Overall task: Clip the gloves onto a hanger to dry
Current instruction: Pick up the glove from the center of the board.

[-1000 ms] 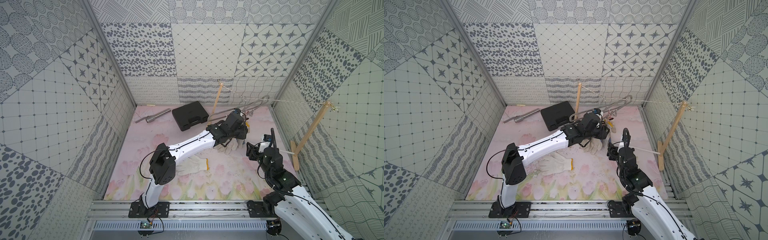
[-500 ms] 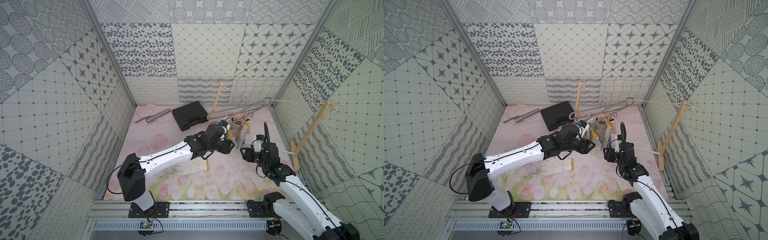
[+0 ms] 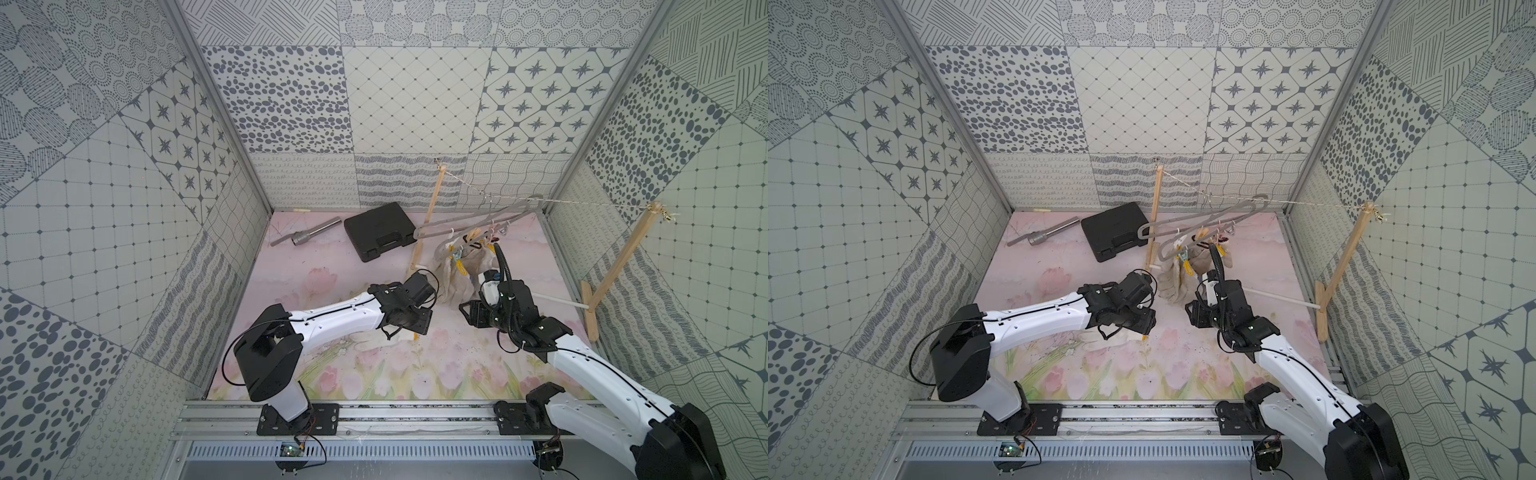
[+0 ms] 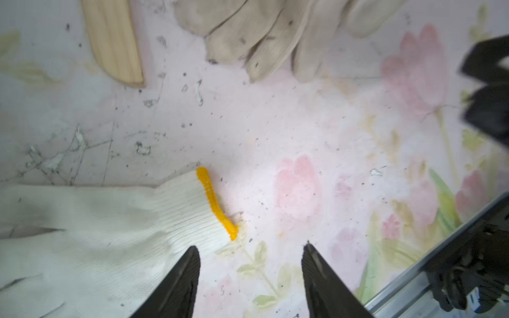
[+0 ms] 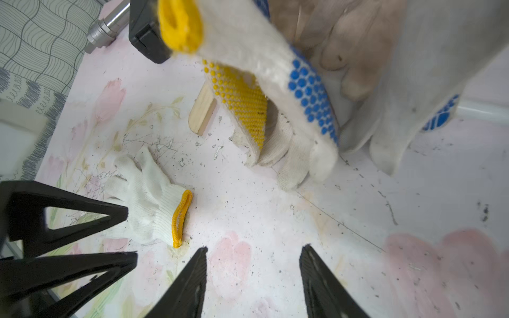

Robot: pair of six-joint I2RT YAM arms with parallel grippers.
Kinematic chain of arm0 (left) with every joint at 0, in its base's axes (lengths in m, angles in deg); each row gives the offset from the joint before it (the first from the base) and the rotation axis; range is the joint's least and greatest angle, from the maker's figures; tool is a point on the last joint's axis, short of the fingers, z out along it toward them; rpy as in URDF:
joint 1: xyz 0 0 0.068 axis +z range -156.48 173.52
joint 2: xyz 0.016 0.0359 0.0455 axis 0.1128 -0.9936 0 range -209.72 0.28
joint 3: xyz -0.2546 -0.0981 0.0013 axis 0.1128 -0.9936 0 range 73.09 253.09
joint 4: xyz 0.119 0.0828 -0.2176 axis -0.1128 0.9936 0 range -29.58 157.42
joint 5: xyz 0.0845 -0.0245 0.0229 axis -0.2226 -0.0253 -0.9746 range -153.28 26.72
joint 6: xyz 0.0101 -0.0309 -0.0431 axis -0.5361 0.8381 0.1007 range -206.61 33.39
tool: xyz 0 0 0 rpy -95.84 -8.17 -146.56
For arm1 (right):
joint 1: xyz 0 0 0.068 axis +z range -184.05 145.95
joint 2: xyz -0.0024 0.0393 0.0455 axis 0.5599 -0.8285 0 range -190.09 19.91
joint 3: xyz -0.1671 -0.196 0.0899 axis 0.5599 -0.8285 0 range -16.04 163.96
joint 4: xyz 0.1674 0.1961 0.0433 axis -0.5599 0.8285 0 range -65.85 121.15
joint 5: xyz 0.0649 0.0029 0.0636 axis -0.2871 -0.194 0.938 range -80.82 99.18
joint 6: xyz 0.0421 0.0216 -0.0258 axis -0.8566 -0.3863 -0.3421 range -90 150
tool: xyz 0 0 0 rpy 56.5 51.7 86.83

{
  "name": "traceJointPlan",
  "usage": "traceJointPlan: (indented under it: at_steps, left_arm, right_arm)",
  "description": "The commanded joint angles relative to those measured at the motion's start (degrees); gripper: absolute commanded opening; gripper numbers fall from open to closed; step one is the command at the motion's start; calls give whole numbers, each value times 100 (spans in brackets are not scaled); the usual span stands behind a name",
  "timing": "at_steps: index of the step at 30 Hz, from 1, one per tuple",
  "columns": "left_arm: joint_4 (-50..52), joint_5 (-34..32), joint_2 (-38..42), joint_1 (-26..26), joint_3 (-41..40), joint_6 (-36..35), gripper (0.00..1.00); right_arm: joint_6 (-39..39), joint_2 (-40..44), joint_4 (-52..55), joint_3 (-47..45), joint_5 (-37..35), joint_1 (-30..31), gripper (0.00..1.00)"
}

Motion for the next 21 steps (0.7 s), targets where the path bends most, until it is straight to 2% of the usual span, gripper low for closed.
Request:
traceJointPlan:
  at_steps: [1,8,11,16,18,21]
  left_arm:
    - [805,-287,-552,98,-29,174,61]
    - [592,-127,-1205,242,83,189,61]
    - [648,-114,-1371,249,162,152,57]
    - [626,-1,-1540,248,163,106,35]
    - [642,44,-1551,256,167,80,21]
    - [481,256,-1300,264,159,45,11]
  right_arm:
    - [-75,286,4,-138,-212,24,56]
    - [-106,236,19,-284,-262,27,58]
    - [-126,238,-191,-395,-157,29,58]
    - [-152,176,-463,-507,41,22,58]
    - [-145,210,-444,-504,114,17,58]
    - [-89,350,-484,-529,434,11,60]
